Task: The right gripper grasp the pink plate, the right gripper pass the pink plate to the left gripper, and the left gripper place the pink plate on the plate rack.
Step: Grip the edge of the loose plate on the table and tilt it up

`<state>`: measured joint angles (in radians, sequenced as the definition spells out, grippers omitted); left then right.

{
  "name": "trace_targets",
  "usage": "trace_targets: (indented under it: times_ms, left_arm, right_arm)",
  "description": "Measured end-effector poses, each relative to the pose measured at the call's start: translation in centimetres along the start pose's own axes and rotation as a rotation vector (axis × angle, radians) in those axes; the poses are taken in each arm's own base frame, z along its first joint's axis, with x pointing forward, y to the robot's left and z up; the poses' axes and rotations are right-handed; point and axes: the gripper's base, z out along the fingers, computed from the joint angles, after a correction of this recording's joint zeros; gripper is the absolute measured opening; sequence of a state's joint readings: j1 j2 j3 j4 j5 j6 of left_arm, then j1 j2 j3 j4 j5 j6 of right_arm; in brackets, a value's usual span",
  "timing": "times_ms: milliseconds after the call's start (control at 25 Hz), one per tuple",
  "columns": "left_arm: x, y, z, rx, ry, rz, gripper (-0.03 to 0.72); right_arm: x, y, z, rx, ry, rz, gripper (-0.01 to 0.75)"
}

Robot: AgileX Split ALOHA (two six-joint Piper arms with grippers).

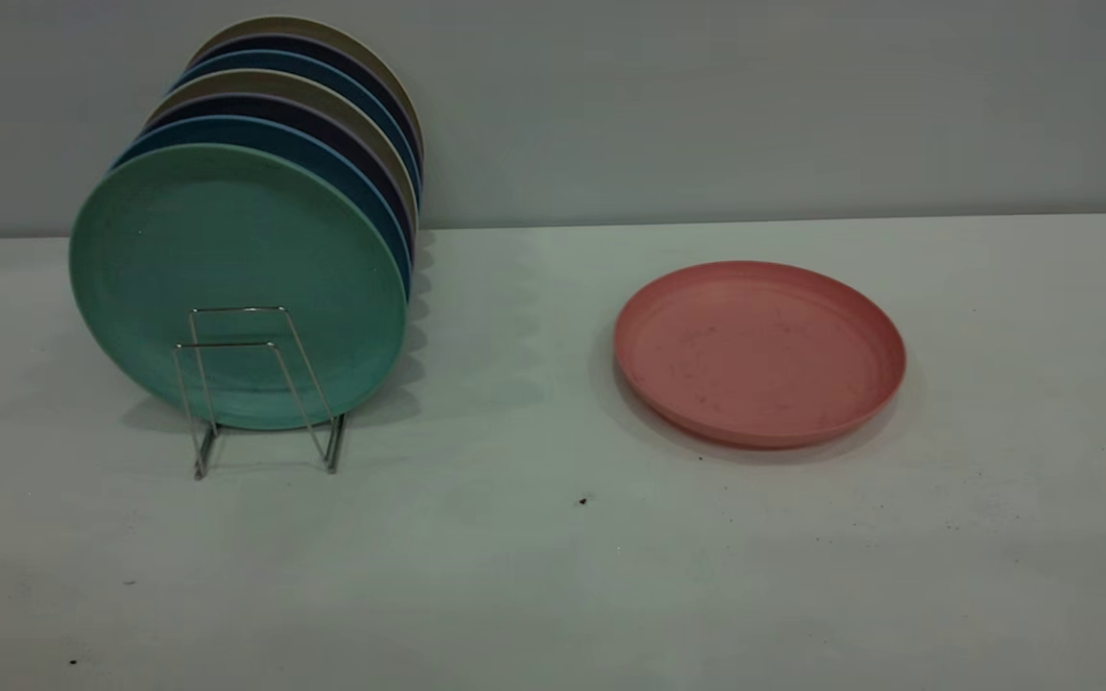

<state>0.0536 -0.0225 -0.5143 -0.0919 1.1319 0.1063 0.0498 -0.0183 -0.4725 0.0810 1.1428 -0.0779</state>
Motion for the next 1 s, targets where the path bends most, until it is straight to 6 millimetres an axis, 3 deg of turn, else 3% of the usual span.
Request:
trace_targets:
  times_ms: [320, 480, 560, 800, 1000]
  left_arm:
    - [-1.8, 0.2, 0.4, -0.012, -0.108, -0.026, 0.471]
    - [-4.2, 0.5, 2.0, -0.005, 0.011, -0.053, 0.495]
    - [-6.3, 0.8, 3.2, -0.003, 0.066, -0.047, 0.52]
    - [-12.9, 1.6, 8.1, 0.03, 0.228, 0.007, 0.581]
    - [-16.9, 1.6, 13.8, 0.118, 0.265, -0.017, 0.582]
  right_arm:
    - [-0.4, -0.1, -0.1, 0.005, -0.011, -0.002, 0.239]
    - [-2.9, 0.1, 0.9, -0.032, 0.007, 0.016, 0.261]
    - [-4.6, 0.1, 1.9, -0.052, 0.038, 0.003, 0.293]
    - [-10.1, 0.1, 7.2, -0.123, 0.125, -0.027, 0.445]
    - [-11.9, 0.1, 13.2, -0.192, 0.192, 0.008, 0.484]
